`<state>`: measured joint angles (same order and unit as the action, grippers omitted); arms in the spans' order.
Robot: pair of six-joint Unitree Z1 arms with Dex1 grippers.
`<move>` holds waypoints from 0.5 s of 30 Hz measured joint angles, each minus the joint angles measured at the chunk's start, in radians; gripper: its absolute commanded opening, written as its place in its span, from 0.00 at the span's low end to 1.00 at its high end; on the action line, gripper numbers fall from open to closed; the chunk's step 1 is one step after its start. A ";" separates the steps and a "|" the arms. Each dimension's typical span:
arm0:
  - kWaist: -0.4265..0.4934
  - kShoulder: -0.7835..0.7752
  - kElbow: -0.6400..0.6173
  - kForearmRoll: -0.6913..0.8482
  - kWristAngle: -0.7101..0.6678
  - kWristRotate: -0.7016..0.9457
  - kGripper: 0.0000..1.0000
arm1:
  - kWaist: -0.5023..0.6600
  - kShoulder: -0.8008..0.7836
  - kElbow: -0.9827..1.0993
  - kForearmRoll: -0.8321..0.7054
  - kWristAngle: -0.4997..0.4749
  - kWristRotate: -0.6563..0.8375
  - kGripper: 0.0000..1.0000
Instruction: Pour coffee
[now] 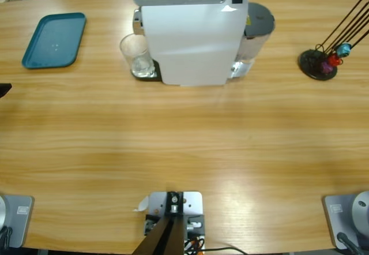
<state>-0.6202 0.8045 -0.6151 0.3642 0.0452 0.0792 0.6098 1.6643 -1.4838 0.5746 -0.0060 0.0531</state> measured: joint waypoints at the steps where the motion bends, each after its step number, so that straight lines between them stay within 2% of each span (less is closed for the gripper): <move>1: 0.000 0.000 0.000 0.000 0.000 0.000 0.93 | 0.000 0.000 0.000 0.000 0.000 0.000 0.00; 15: 0.000 0.003 0.000 0.000 0.000 0.000 0.93 | 0.000 0.019 -0.021 0.030 0.000 0.000 0.00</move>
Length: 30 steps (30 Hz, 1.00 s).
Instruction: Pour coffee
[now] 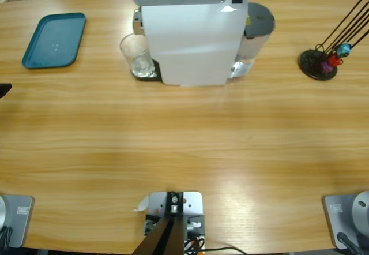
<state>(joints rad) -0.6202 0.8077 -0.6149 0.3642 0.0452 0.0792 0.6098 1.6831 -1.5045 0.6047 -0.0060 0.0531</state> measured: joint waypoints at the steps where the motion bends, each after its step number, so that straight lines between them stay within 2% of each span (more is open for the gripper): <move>1: 0.000 0.002 0.000 0.000 0.000 0.000 0.93 | 0.000 0.001 -0.011 0.004 0.000 0.000 0.00; 9: 0.000 0.012 0.003 0.000 0.000 0.000 0.93 | 0.000 0.023 -0.065 0.032 0.000 0.000 0.00; 30: 0.000 0.026 0.004 0.000 0.000 0.000 0.93 | 0.008 0.041 -0.030 0.015 0.000 0.002 0.00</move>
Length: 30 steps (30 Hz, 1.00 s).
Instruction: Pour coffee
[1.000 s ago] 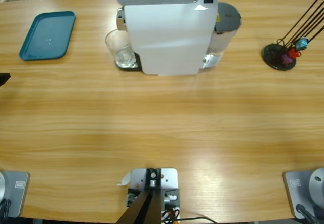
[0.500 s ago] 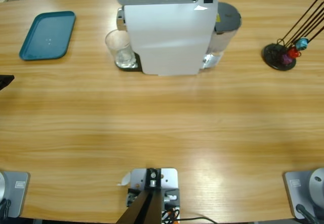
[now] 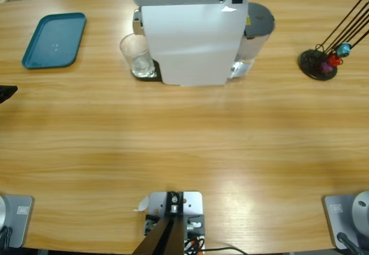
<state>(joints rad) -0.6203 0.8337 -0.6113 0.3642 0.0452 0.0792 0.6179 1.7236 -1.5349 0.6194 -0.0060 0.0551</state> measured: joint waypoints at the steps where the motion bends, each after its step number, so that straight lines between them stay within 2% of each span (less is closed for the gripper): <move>1: 0.000 0.002 0.000 0.000 0.000 0.000 0.93 | 0.001 -0.001 0.002 -0.003 0.000 0.000 0.00; 7: 0.000 0.007 0.000 0.000 0.000 0.000 0.93 | 0.001 -0.001 0.005 -0.006 0.000 0.002 0.02; 9: 0.000 0.007 0.000 0.000 0.000 0.000 0.93 | 0.001 -0.003 0.005 -0.006 -0.002 0.002 0.45; 10: 0.000 0.007 0.000 0.000 0.000 0.000 0.93 | 0.001 -0.004 0.005 -0.007 -0.003 0.002 0.62; 15: 0.000 0.015 0.000 -0.001 0.000 0.000 0.93 | 0.003 -0.047 0.036 -0.013 0.029 0.002 0.89; 23: -0.010 0.072 0.019 -0.079 -0.012 -0.008 0.93 | 0.010 -0.237 0.174 0.033 0.076 0.001 0.95; 30: -0.011 0.095 0.066 -0.188 -0.014 -0.022 0.93 | 0.010 -0.404 0.382 0.008 0.088 -0.010 0.95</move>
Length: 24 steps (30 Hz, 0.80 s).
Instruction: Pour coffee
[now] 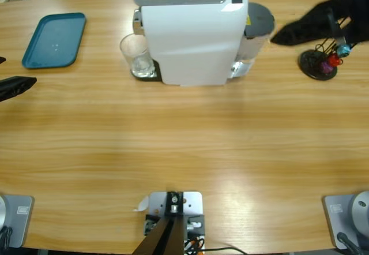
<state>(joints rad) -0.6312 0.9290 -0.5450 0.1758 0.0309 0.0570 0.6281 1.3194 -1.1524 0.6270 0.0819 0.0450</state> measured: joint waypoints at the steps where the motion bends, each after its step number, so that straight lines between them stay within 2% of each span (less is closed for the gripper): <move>1: 0.000 0.001 0.004 -0.009 0.000 -0.001 0.93 | 0.000 -0.010 0.014 -0.004 0.004 -0.004 0.95; 20: 0.000 0.052 0.031 -0.063 -0.023 -0.015 0.93 | 0.000 -0.029 0.021 -0.029 0.009 -0.048 0.95; 24: 0.000 0.057 0.034 -0.069 -0.023 -0.022 0.93 | 0.000 -0.046 0.096 -0.113 0.008 -0.058 0.95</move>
<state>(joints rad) -0.6313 0.9855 -0.5110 0.1069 0.0080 0.0352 0.6282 1.2737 -1.0566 0.5138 0.0898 -0.0132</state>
